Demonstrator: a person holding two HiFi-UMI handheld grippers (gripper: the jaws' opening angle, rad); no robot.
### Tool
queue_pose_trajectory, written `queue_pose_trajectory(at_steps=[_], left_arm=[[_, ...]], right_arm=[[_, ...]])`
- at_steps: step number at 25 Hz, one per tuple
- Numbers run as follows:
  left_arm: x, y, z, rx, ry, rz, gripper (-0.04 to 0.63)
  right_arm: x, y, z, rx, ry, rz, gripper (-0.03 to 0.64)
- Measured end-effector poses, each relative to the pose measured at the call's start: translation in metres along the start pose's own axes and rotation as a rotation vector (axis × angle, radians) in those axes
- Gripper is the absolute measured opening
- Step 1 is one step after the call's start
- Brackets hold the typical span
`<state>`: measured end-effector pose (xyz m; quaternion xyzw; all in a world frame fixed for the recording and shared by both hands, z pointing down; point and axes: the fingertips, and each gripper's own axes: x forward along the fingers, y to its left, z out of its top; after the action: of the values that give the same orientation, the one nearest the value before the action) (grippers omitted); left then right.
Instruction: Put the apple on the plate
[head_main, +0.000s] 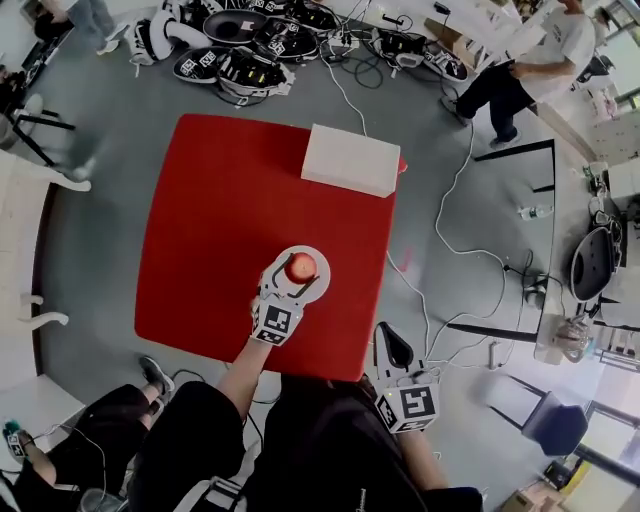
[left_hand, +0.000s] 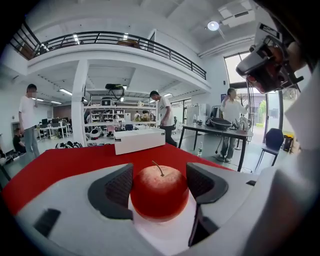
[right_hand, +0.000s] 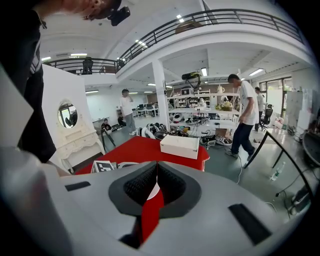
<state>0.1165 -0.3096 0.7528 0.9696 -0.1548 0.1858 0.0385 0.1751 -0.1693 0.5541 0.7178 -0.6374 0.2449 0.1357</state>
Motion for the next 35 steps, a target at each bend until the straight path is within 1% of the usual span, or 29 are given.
queue_pose_trajectory(at_steps=[6,13,16,18,22,26,35], left_arm=[[0.009,0.005,0.009,-0.03,-0.056,-0.011,0.333],[0.001,-0.001,-0.003,-0.077,-0.025,-0.001,0.333],[-0.002,-0.004,-0.013,-0.075,0.006,0.005,0.334],[-0.002,-0.005,-0.016,-0.06,0.024,0.007,0.336],[-0.004,-0.007,-0.018,-0.029,0.045,0.004,0.351],[-0.006,-0.006,-0.019,-0.026,0.057,0.002,0.362],[-0.022,-0.006,-0.005,-0.006,0.028,0.035,0.364]], right_arm=[[0.007,-0.002,-0.004,0.003,0.022,-0.005,0.011],[0.013,0.003,-0.005,-0.005,0.029,0.025,0.011],[0.014,0.009,-0.003,-0.008,0.028,0.036,0.011],[0.014,0.011,-0.003,-0.011,0.029,0.044,0.011],[0.01,0.012,-0.005,-0.009,0.028,0.043,0.011],[0.005,0.012,-0.006,-0.004,0.022,0.033,0.011],[-0.003,0.018,-0.009,-0.004,0.001,0.043,0.011]])
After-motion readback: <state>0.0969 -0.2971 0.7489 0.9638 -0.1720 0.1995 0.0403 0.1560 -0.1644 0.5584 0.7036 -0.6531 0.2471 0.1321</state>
